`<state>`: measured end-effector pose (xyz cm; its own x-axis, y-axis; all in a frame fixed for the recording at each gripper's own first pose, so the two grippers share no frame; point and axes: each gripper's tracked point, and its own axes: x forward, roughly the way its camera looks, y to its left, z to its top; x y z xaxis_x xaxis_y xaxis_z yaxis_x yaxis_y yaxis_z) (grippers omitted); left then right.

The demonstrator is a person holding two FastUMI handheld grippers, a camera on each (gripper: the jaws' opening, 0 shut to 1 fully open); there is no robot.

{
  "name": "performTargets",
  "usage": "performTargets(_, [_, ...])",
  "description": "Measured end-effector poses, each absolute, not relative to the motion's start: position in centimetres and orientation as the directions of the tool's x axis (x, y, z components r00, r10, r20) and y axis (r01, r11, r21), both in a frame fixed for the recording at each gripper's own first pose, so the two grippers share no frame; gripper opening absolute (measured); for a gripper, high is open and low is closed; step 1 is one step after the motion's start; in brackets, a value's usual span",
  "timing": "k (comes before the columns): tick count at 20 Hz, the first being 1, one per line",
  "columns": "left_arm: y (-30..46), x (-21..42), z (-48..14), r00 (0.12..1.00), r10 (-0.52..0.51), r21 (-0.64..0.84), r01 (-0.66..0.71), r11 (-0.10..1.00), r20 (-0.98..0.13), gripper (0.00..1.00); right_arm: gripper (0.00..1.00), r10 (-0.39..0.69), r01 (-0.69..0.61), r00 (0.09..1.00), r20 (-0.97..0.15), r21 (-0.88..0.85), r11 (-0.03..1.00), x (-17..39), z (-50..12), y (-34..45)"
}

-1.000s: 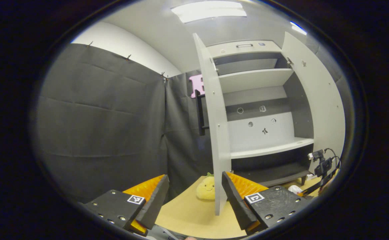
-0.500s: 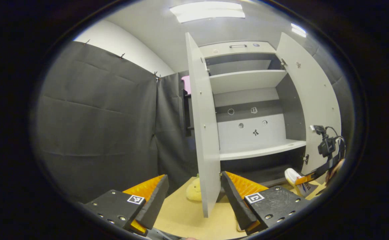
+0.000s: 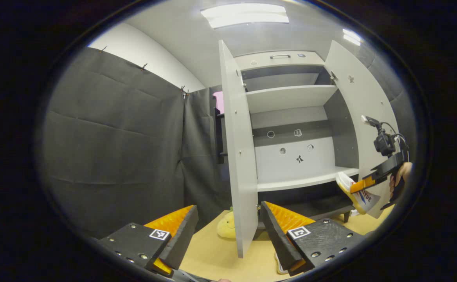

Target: Grab one shoe with the right hand and put it into the shoe cabinet, grab the other shoe with the left hand and put it into the shoe cabinet; then close the right door with the right hand and the left door with the left hand.

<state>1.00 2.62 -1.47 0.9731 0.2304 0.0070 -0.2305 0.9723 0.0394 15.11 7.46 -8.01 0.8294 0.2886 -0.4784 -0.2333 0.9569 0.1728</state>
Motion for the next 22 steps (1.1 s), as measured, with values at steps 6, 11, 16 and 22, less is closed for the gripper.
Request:
performTargets(6, [3.3, 0.3, -1.6, 0.967, 0.253, 0.041, -0.253, 0.967, 0.005, 0.94, 0.01, 0.298, -0.244, 0.856, -0.422, 0.177, 0.953, 18.2, -4.0, 8.2])
performTargets(11, [3.7, -0.3, -1.6, 0.963, 0.270, 0.049, -0.269, 0.962, -0.001, 0.94, 0.01, 0.296, -0.247, 0.876, -0.382, 0.173, 0.953, 22.4, -1.2, 9.1])
performTargets(16, [4.1, -0.4, -2.0, 0.957, 0.289, 0.047, -0.288, 0.956, -0.011, 0.94, 0.01, 0.276, -0.229, 0.886, -0.372, 0.167, 0.959, 27.1, 0.3, 9.6])
performTargets(22, [4.9, -0.8, -2.2, 0.947, 0.319, 0.054, -0.318, 0.947, -0.017, 0.93, 0.01, 0.267, -0.195, 0.870, -0.414, 0.208, 0.958, 32.8, 0.8, 10.2])
